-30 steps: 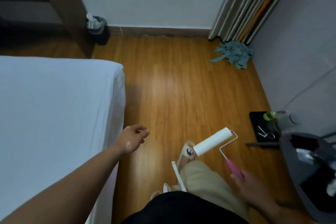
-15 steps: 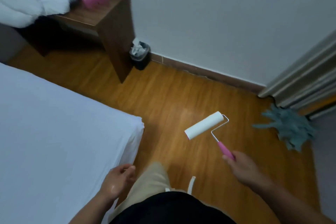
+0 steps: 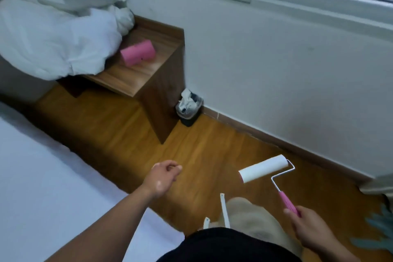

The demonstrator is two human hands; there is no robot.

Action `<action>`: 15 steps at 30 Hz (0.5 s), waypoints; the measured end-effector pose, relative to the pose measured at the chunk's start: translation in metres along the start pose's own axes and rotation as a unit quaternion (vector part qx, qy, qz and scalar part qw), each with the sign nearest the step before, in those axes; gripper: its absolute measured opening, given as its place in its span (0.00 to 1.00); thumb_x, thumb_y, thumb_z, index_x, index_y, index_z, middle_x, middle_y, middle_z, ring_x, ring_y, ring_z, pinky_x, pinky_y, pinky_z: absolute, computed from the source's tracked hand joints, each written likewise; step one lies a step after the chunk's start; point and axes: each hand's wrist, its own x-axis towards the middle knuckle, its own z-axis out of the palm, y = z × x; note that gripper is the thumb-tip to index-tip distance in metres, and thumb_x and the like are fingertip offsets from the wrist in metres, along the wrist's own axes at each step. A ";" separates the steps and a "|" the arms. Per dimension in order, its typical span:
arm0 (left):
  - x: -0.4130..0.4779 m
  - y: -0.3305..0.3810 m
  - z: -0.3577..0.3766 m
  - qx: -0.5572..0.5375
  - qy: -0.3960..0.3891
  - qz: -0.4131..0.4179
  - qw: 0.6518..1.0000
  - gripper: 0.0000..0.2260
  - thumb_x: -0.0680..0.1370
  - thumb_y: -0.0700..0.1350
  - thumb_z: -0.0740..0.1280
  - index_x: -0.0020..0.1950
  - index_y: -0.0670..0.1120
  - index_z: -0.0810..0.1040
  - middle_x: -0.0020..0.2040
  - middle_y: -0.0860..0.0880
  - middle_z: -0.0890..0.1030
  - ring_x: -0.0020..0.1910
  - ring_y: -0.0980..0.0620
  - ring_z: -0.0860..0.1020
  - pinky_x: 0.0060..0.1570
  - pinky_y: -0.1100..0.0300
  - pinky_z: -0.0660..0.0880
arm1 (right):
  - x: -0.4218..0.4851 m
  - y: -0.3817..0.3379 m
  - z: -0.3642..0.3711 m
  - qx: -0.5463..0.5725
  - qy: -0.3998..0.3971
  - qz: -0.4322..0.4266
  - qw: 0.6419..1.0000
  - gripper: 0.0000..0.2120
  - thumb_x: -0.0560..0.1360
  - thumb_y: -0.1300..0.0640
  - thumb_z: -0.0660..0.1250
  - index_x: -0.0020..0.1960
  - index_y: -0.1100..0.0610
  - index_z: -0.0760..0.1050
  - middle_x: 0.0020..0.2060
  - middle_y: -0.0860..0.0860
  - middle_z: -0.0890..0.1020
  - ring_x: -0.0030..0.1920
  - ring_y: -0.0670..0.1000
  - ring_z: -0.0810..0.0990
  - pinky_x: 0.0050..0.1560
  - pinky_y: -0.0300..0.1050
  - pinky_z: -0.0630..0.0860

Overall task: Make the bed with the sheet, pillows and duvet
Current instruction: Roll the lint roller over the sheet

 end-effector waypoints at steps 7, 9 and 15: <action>0.120 0.041 -0.051 -0.069 0.040 -0.089 0.993 0.10 0.81 0.51 0.66 0.59 0.49 0.78 0.54 0.48 0.82 0.48 0.51 0.83 0.55 0.53 0.79 | 0.149 -0.160 -0.046 0.009 -0.041 -0.011 0.999 0.10 0.81 0.49 0.64 0.49 0.55 0.77 0.39 0.56 0.82 0.37 0.52 0.80 0.39 0.49 0.79; 0.135 0.039 -0.062 -0.115 0.029 -0.153 0.981 0.10 0.81 0.50 0.66 0.59 0.47 0.79 0.53 0.45 0.82 0.50 0.48 0.83 0.57 0.50 0.79 | 0.184 -0.216 -0.059 -0.008 -0.056 -0.042 0.998 0.10 0.80 0.49 0.64 0.48 0.55 0.77 0.39 0.55 0.82 0.37 0.53 0.80 0.40 0.51 0.78; 0.191 0.051 -0.122 -0.197 0.098 -0.233 0.947 0.08 0.81 0.45 0.67 0.56 0.44 0.81 0.47 0.43 0.84 0.42 0.48 0.81 0.38 0.60 0.75 | 0.269 -0.415 -0.094 -0.076 -0.082 -0.197 0.974 0.04 0.80 0.55 0.66 0.50 0.56 0.75 0.32 0.51 0.78 0.32 0.53 0.77 0.35 0.48 0.72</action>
